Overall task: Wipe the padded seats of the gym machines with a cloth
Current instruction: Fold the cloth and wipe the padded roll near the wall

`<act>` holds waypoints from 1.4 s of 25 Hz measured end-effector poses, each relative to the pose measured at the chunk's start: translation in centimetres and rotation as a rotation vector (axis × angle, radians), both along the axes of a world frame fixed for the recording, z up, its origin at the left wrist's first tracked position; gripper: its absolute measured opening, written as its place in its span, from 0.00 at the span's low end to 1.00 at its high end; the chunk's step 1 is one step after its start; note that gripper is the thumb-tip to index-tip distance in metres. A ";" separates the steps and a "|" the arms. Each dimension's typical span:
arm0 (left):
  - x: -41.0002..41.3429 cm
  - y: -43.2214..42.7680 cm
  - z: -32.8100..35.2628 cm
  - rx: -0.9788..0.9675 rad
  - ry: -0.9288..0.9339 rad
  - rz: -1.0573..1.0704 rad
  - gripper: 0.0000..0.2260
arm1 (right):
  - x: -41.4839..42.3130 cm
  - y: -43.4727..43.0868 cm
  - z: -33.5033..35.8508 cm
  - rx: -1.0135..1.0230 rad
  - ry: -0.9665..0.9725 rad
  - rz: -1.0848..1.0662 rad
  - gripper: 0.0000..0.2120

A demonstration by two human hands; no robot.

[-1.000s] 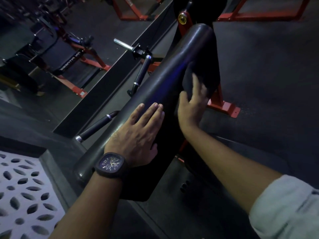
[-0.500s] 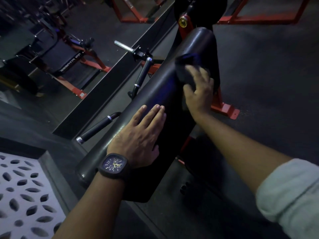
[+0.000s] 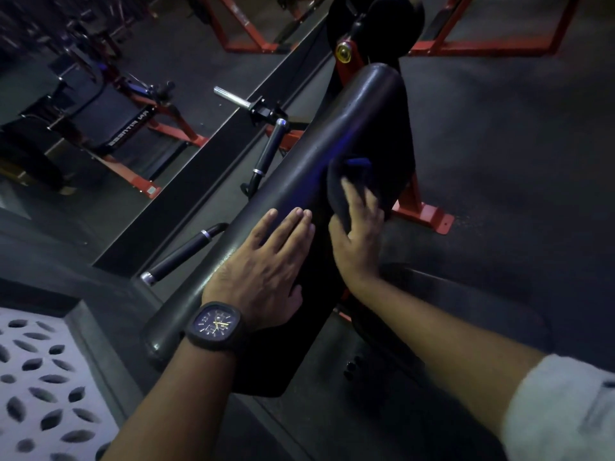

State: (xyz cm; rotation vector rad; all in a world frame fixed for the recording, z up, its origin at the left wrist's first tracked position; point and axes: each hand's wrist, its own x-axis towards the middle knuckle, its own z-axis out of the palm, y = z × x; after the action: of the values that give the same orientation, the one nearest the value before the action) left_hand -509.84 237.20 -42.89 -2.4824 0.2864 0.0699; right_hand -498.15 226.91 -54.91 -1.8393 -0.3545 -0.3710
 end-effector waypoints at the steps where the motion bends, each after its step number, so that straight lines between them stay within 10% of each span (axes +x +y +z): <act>1: 0.0 0.0 0.0 0.000 -0.002 -0.004 0.42 | 0.9 -0.9 -1.1 -0.055 -0.131 0.082 0.29; 5: -0.1 -0.1 0.0 0.006 0.005 -0.002 0.42 | 2.5 0.8 0.5 0.244 0.543 -0.195 0.32; 9: -0.1 -0.1 -0.1 0.008 -0.006 -0.006 0.42 | -2.5 -0.1 -2.5 -0.021 0.005 0.082 0.32; 13: -0.1 -0.1 -0.1 0.006 -0.005 -0.014 0.41 | -1.5 1.4 -0.8 0.197 0.563 -0.187 0.31; 17: 0.0 -0.2 -0.1 -0.048 -0.023 -0.013 0.38 | -5.7 0.0 -2.3 0.000 0.002 0.148 0.33; 21: -0.1 0.0 -0.1 -0.018 -0.007 -0.022 0.41 | -3.3 1.9 -1.0 0.267 0.581 -0.203 0.33; 25: -0.1 -0.1 -0.1 -0.050 -0.022 -0.018 0.41 | -7.7 0.4 -2.1 0.064 0.119 0.077 0.32; 30: -0.2 -0.1 0.6 -0.059 0.019 -0.031 0.43 | -3.0 2.7 2.2 0.287 0.699 -0.304 0.27; 35: 0.0 -0.1 1.2 -0.099 0.040 -0.042 0.42 | -4.0 0.8 1.3 0.131 0.261 -0.036 0.31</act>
State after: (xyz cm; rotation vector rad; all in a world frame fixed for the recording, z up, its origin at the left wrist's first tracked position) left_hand -509.82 237.09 -41.67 -2.5746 0.3671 0.0900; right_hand -502.16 227.74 -53.61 -1.7412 -0.1146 -0.1703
